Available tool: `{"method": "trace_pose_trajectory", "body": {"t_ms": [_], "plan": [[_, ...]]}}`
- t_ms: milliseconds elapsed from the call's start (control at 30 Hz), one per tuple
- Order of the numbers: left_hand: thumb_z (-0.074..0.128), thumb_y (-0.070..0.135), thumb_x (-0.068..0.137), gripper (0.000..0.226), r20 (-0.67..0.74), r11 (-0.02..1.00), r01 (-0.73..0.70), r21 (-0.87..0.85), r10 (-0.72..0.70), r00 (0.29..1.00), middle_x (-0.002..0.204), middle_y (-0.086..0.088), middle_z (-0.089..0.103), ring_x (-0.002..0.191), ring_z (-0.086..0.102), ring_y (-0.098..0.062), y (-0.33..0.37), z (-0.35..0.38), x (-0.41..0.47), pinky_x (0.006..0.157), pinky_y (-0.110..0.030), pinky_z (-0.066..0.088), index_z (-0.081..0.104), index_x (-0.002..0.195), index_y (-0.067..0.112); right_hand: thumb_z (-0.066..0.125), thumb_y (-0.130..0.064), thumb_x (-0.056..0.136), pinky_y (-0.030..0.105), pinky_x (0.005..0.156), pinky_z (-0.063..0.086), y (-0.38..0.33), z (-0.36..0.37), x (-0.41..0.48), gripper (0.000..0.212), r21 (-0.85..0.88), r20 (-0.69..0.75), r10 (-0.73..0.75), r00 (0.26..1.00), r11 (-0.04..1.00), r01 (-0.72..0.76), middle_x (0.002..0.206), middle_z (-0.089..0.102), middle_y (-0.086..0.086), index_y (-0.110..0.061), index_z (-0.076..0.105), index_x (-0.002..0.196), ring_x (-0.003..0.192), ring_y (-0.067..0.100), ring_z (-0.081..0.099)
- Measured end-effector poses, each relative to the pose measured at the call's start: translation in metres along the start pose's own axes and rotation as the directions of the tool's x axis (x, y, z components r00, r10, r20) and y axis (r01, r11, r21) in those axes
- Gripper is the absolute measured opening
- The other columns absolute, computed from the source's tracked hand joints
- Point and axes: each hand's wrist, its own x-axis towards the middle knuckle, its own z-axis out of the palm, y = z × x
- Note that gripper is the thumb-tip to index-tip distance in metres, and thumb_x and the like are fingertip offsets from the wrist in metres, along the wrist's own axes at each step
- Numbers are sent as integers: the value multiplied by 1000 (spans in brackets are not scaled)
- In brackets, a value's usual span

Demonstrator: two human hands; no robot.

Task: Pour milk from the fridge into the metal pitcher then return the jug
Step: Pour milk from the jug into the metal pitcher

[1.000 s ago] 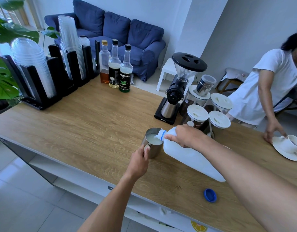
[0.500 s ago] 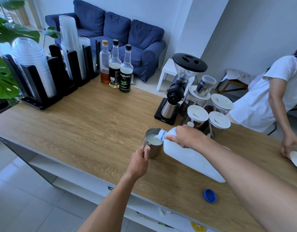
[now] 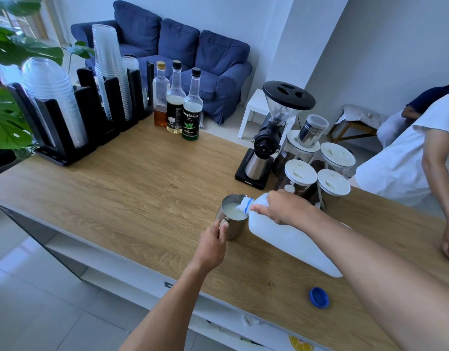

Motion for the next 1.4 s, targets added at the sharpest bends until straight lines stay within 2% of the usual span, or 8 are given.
{"method": "trace_pose_trajectory", "body": {"t_ms": [200, 400, 500, 600, 900, 1067, 1167, 1400], "plan": [[38, 30, 107, 33, 3, 1000, -6, -10, 6, 1000, 66, 8, 45, 59, 39, -8, 1, 0, -1, 60, -30, 35, 58, 93, 7, 38, -69, 89, 29, 45, 25, 0, 0, 0, 56, 3, -2, 5, 1000, 1000, -5, 70, 42, -1, -20, 35, 63, 53, 13, 39], [38, 30, 107, 31, 12, 1000, -7, -5, 8, 1000, 67, 4, 51, 61, 44, -8, 0, 0, -1, 62, -31, 39, 61, 102, 10, 39, -70, 88, 29, 45, 26, 2, 2, 2, 56, 13, -14, 5, 1000, 1000, -5, 68, 44, -2, -19, 39, 64, 53, 13, 40], [38, 29, 107, 32, 15, 1000, -6, -10, 6, 1000, 82, -13, 66, 69, 56, -20, 1, -1, 0, 69, -41, 46, 62, 106, 8, 39, -70, 88, 29, 45, 25, 2, 2, 2, 57, 18, -18, 6, 1000, 1000, -6, 67, 43, -2, -19, 40, 64, 51, 13, 39], [37, 29, 107, 34, 19, 1000, -4, -24, 4, 1000, 91, -17, 69, 81, 62, -31, 3, -1, -1, 75, -45, 48, 62, 110, 6, 39, -70, 88, 29, 45, 24, 1, 2, 2, 56, 18, -14, 9, 1000, 1000, -9, 67, 40, -2, -21, 36, 63, 51, 12, 35], [38, 30, 107, 34, 5, 999, 26, -24, -26, 1000, 81, -11, 65, 68, 51, -12, 5, -2, -2, 69, -40, 46, 62, 109, 7, 38, -71, 88, 29, 46, 25, -1, 1, 2, 56, 3, -1, 22, 1000, 1000, -22, 70, 40, -2, -20, 36, 64, 53, 13, 37], [37, 32, 107, 37, 10, 999, 19, -35, -19, 1000, 94, -19, 69, 80, 61, -32, 6, -1, -3, 75, -47, 48, 62, 111, 5, 38, -69, 89, 28, 46, 24, -1, 0, 0, 55, 1, 0, 15, 1000, 1000, -15, 69, 39, -3, -21, 34, 63, 53, 12, 37], [37, 32, 107, 36, 15, 999, 20, -45, -20, 1000, 97, -19, 70, 78, 60, -25, 6, -2, -3, 76, -46, 49, 62, 113, 7, 39, -69, 89, 28, 46, 24, -2, -1, 0, 54, 2, 7, 14, 1000, 1000, -14, 68, 37, -3, -21, 33, 63, 52, 12, 35], [37, 33, 107, 36, 24, 998, 22, -53, -20, 1000, 99, -18, 70, 91, 64, -33, 8, -2, -4, 78, -46, 49, 62, 113, 8, 38, -69, 89, 28, 45, 24, -1, 0, 0, 55, 3, -5, 11, 1000, 1000, -11, 69, 39, -2, -21, 34, 62, 52, 12, 37]]}}
